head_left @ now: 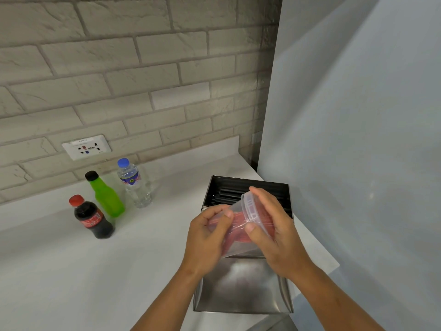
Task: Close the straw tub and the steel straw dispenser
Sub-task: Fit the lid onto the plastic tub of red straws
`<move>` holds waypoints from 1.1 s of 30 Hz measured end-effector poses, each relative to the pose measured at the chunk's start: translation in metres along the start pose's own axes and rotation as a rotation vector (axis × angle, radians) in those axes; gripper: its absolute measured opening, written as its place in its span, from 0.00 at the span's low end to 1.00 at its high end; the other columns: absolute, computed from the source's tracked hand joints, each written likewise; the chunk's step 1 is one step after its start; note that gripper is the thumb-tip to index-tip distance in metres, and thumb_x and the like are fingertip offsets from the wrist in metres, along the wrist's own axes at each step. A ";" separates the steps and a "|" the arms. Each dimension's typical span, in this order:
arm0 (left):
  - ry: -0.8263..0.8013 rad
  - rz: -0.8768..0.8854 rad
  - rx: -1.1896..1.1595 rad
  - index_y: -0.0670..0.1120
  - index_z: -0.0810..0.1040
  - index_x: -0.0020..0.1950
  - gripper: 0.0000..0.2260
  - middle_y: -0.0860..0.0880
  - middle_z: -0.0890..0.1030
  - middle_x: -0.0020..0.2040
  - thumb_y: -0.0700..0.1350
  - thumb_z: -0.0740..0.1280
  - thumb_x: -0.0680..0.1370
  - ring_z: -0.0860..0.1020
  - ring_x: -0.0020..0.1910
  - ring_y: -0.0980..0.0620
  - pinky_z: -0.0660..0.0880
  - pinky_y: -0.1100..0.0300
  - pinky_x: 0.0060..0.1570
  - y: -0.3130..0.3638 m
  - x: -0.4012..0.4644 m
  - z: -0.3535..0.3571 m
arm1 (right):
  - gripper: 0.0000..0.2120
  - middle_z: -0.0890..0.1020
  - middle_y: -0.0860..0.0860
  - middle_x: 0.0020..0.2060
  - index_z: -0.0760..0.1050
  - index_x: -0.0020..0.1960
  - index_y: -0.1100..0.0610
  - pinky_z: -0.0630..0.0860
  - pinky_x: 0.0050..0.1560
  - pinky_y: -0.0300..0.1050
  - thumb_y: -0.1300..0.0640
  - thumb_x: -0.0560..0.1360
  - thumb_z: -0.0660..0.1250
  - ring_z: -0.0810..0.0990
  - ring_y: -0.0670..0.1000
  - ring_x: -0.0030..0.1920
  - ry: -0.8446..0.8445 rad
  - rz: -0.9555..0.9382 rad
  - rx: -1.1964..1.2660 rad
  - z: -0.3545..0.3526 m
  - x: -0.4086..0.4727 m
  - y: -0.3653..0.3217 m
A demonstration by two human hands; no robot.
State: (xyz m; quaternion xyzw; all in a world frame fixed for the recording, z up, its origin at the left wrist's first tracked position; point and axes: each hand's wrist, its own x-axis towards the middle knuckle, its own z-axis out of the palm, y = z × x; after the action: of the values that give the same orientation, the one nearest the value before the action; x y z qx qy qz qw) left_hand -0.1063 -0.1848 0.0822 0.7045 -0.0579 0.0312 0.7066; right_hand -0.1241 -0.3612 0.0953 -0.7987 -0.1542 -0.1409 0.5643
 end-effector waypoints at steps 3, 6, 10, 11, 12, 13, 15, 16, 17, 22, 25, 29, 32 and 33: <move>0.066 0.021 0.022 0.48 0.86 0.59 0.21 0.49 0.88 0.52 0.61 0.70 0.75 0.86 0.53 0.50 0.83 0.54 0.54 -0.004 -0.005 0.003 | 0.29 0.75 0.44 0.71 0.68 0.77 0.47 0.73 0.69 0.41 0.43 0.77 0.66 0.73 0.51 0.73 0.025 0.040 0.020 0.004 -0.002 0.000; 0.110 -0.007 0.067 0.50 0.85 0.58 0.22 0.52 0.88 0.52 0.64 0.69 0.74 0.86 0.53 0.53 0.84 0.51 0.54 -0.010 -0.008 0.003 | 0.29 0.76 0.43 0.71 0.70 0.75 0.44 0.72 0.69 0.40 0.41 0.76 0.66 0.74 0.47 0.72 0.052 0.085 0.041 0.010 -0.003 -0.001; 0.067 -0.164 -0.082 0.50 0.85 0.56 0.23 0.49 0.88 0.52 0.67 0.68 0.74 0.86 0.53 0.49 0.82 0.51 0.56 -0.006 -0.006 0.007 | 0.29 0.75 0.47 0.71 0.69 0.75 0.47 0.73 0.71 0.50 0.46 0.76 0.68 0.73 0.51 0.73 0.045 0.022 0.021 0.003 -0.004 0.004; 0.034 -0.200 -0.139 0.49 0.87 0.54 0.23 0.46 0.88 0.50 0.66 0.66 0.75 0.86 0.52 0.47 0.81 0.49 0.57 -0.003 -0.005 0.008 | 0.29 0.74 0.49 0.72 0.69 0.76 0.48 0.72 0.72 0.52 0.46 0.76 0.68 0.72 0.52 0.74 0.032 -0.015 -0.007 0.001 -0.004 0.005; 0.014 -0.210 -0.166 0.48 0.87 0.52 0.23 0.45 0.88 0.49 0.66 0.65 0.77 0.86 0.51 0.45 0.80 0.45 0.58 0.000 -0.004 0.008 | 0.30 0.73 0.50 0.73 0.68 0.77 0.49 0.71 0.72 0.53 0.46 0.76 0.69 0.71 0.53 0.75 0.019 -0.055 -0.039 0.000 -0.005 0.007; 0.013 -0.197 -0.158 0.47 0.88 0.51 0.24 0.43 0.87 0.48 0.65 0.64 0.78 0.86 0.51 0.42 0.79 0.42 0.59 0.002 -0.003 0.008 | 0.31 0.72 0.51 0.74 0.68 0.77 0.51 0.70 0.73 0.52 0.43 0.77 0.68 0.70 0.54 0.76 0.010 -0.089 -0.062 0.000 -0.005 0.008; 0.061 -0.143 -0.102 0.45 0.88 0.50 0.23 0.42 0.87 0.47 0.64 0.66 0.77 0.85 0.51 0.39 0.80 0.41 0.59 0.005 -0.002 0.008 | 0.33 0.70 0.54 0.76 0.68 0.78 0.55 0.68 0.74 0.48 0.39 0.78 0.66 0.68 0.55 0.77 -0.003 -0.127 -0.081 0.002 -0.004 0.007; 0.095 -0.122 -0.086 0.45 0.88 0.50 0.22 0.43 0.88 0.46 0.63 0.67 0.76 0.86 0.50 0.41 0.82 0.44 0.57 0.005 -0.002 0.009 | 0.33 0.70 0.55 0.75 0.68 0.77 0.56 0.68 0.74 0.46 0.40 0.79 0.65 0.68 0.56 0.77 0.001 -0.140 -0.084 0.003 -0.003 0.006; 0.127 -0.104 -0.083 0.46 0.88 0.50 0.21 0.45 0.88 0.45 0.62 0.68 0.75 0.86 0.49 0.44 0.83 0.49 0.53 0.006 -0.003 0.010 | 0.31 0.71 0.55 0.75 0.68 0.77 0.57 0.68 0.73 0.45 0.43 0.79 0.66 0.69 0.55 0.77 0.015 -0.157 -0.085 0.004 -0.003 0.005; 0.251 0.019 -0.062 0.54 0.88 0.47 0.12 0.52 0.89 0.43 0.59 0.70 0.74 0.87 0.44 0.56 0.78 0.71 0.41 0.008 -0.007 0.014 | 0.28 0.75 0.55 0.71 0.69 0.75 0.56 0.71 0.71 0.48 0.49 0.78 0.65 0.73 0.55 0.74 0.094 -0.160 -0.053 0.008 0.000 -0.003; 0.276 0.061 -0.057 0.57 0.87 0.47 0.09 0.55 0.89 0.44 0.59 0.70 0.74 0.87 0.44 0.57 0.78 0.72 0.41 0.009 -0.008 0.014 | 0.28 0.76 0.53 0.70 0.71 0.75 0.59 0.74 0.69 0.50 0.49 0.78 0.64 0.74 0.54 0.72 0.106 -0.127 -0.051 0.010 0.001 -0.008; 0.265 0.024 -0.048 0.57 0.88 0.47 0.11 0.53 0.89 0.44 0.59 0.70 0.73 0.87 0.45 0.55 0.80 0.67 0.43 0.005 -0.005 0.011 | 0.28 0.76 0.50 0.70 0.70 0.76 0.54 0.72 0.69 0.42 0.47 0.78 0.65 0.74 0.52 0.72 0.087 -0.034 -0.052 0.013 0.000 -0.012; 0.221 -0.097 -0.111 0.50 0.88 0.47 0.15 0.47 0.88 0.45 0.59 0.70 0.72 0.86 0.47 0.46 0.83 0.55 0.50 0.000 -0.002 0.005 | 0.29 0.75 0.42 0.71 0.70 0.76 0.47 0.69 0.68 0.34 0.40 0.77 0.65 0.72 0.46 0.73 -0.012 0.072 -0.020 0.006 0.001 -0.013; 0.210 -0.125 -0.131 0.48 0.88 0.48 0.17 0.44 0.88 0.45 0.60 0.70 0.72 0.86 0.47 0.44 0.83 0.54 0.50 -0.001 -0.002 0.003 | 0.29 0.75 0.39 0.71 0.70 0.76 0.45 0.69 0.68 0.32 0.36 0.78 0.64 0.72 0.43 0.73 -0.034 0.111 0.016 0.002 0.001 -0.013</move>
State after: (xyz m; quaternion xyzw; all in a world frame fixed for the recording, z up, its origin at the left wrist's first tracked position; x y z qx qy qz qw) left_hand -0.1083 -0.1877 0.0810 0.6519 0.0583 0.0570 0.7539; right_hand -0.1282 -0.3552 0.1059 -0.8036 -0.1204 -0.0948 0.5751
